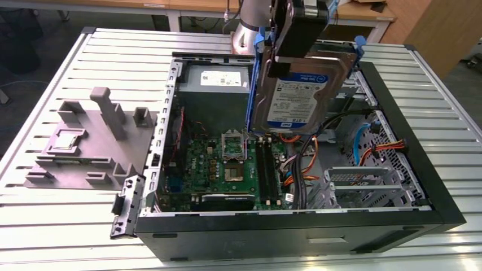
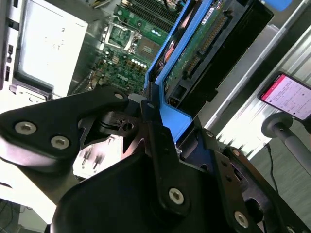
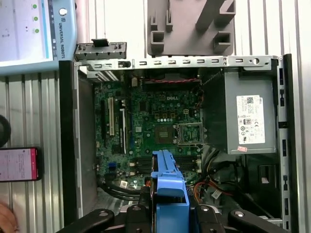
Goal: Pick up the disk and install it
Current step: 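Insert the disk into the insertion slot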
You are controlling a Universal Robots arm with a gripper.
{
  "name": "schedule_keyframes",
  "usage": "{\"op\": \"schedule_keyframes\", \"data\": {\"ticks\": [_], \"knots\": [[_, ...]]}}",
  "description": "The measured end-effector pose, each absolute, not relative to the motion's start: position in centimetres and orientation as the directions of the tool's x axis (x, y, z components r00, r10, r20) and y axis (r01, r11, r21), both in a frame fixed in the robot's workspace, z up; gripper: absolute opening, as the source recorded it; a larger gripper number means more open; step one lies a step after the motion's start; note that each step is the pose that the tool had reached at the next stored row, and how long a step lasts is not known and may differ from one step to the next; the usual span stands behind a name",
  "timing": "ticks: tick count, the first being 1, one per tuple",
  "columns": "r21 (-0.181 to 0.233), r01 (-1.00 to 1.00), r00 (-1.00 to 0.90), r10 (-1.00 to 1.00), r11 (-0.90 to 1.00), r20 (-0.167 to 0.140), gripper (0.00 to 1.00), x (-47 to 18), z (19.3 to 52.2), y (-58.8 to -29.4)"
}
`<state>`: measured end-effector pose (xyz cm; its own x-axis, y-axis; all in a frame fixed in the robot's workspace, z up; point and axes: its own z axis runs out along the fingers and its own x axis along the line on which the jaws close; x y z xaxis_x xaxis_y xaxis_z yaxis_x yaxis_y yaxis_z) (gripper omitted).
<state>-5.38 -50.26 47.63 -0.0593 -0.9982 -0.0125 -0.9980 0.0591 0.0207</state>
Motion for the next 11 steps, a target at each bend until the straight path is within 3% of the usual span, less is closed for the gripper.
{"op": "schedule_keyframes", "data": {"ticks": [11], "knots": [[0.021,-0.998,-0.059,-0.998,0.059,-0.012,0.36,-3.8,47.6,-50.6]]}}
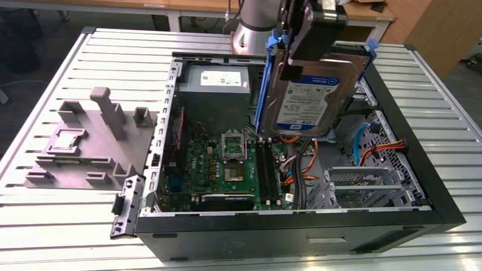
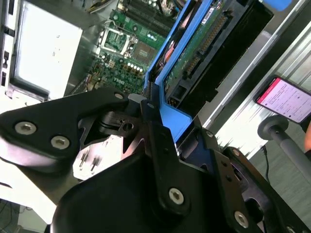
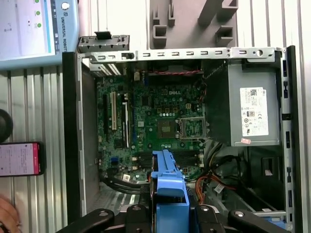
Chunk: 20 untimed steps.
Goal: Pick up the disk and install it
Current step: 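Insert the disk into the insertion slot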
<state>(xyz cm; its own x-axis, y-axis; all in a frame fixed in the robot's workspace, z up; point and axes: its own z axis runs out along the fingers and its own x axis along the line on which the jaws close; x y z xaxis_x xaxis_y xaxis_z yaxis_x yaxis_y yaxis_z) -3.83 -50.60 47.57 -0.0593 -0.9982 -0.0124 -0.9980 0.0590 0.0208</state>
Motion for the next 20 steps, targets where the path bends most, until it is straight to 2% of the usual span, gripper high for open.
{"op": "schedule_keyframes", "data": {"ticks": [12,20], "knots": [[0.021,-0.998,-0.059,-0.998,0.059,-0.012,0.36,-3.1,47.4,-52.8],[0.021,-0.998,-0.058,-0.998,0.058,-0.013,0.36,-0.8,47.3,-53.2]]}}
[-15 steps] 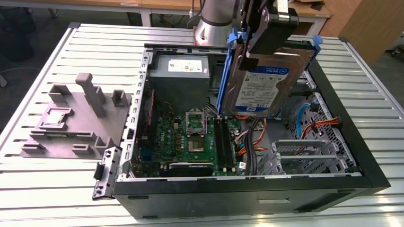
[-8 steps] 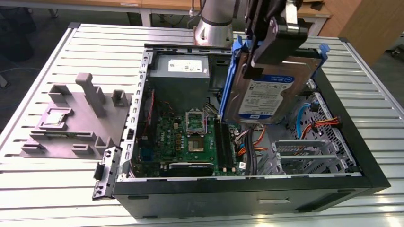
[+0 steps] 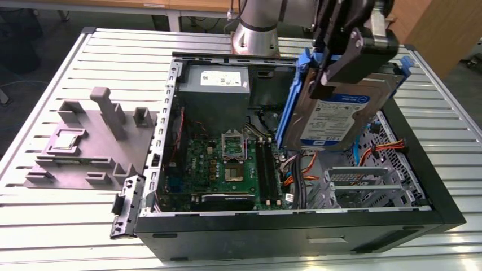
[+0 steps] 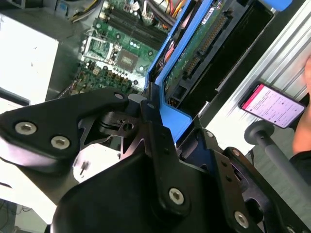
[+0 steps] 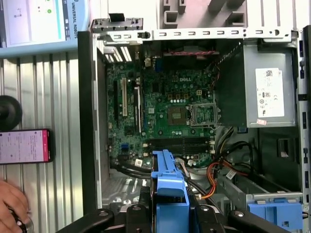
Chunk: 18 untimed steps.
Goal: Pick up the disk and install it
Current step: 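Insert the disk into the insertion slot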
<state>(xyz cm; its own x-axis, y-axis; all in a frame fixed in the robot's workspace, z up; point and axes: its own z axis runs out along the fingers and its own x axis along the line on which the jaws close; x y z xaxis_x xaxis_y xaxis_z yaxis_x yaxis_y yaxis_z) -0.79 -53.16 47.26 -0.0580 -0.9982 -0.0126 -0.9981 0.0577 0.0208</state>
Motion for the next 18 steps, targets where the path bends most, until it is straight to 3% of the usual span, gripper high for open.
{"op": "schedule_keyframes", "data": {"ticks": [18], "knots": [[0.021,-0.999,-0.049,-0.999,0.048,-0.012,0.36,0.09,46.95,-53.89]]}}
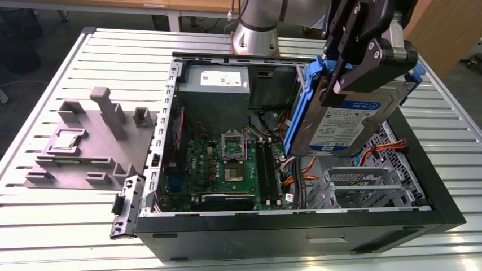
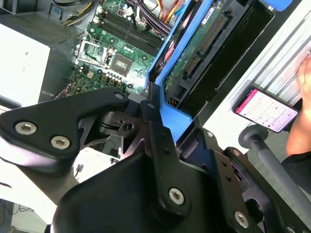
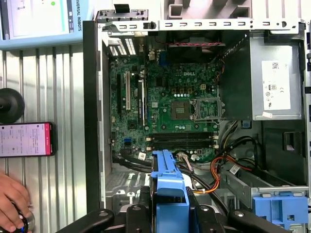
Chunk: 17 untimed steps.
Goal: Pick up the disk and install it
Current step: 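Insert the disk into the insertion slot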
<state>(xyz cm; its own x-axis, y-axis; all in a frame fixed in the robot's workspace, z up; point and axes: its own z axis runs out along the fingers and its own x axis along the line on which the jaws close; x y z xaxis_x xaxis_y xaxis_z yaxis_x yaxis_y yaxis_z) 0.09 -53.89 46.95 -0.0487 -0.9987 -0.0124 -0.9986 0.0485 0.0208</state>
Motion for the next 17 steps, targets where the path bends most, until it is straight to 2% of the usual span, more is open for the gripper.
{"op": "schedule_keyframes", "data": {"ticks": [17], "knots": [[0.021,-0.999,-0.049,-0.999,0.048,-0.012,0.36,2.5,46.7,-55.2]]}}
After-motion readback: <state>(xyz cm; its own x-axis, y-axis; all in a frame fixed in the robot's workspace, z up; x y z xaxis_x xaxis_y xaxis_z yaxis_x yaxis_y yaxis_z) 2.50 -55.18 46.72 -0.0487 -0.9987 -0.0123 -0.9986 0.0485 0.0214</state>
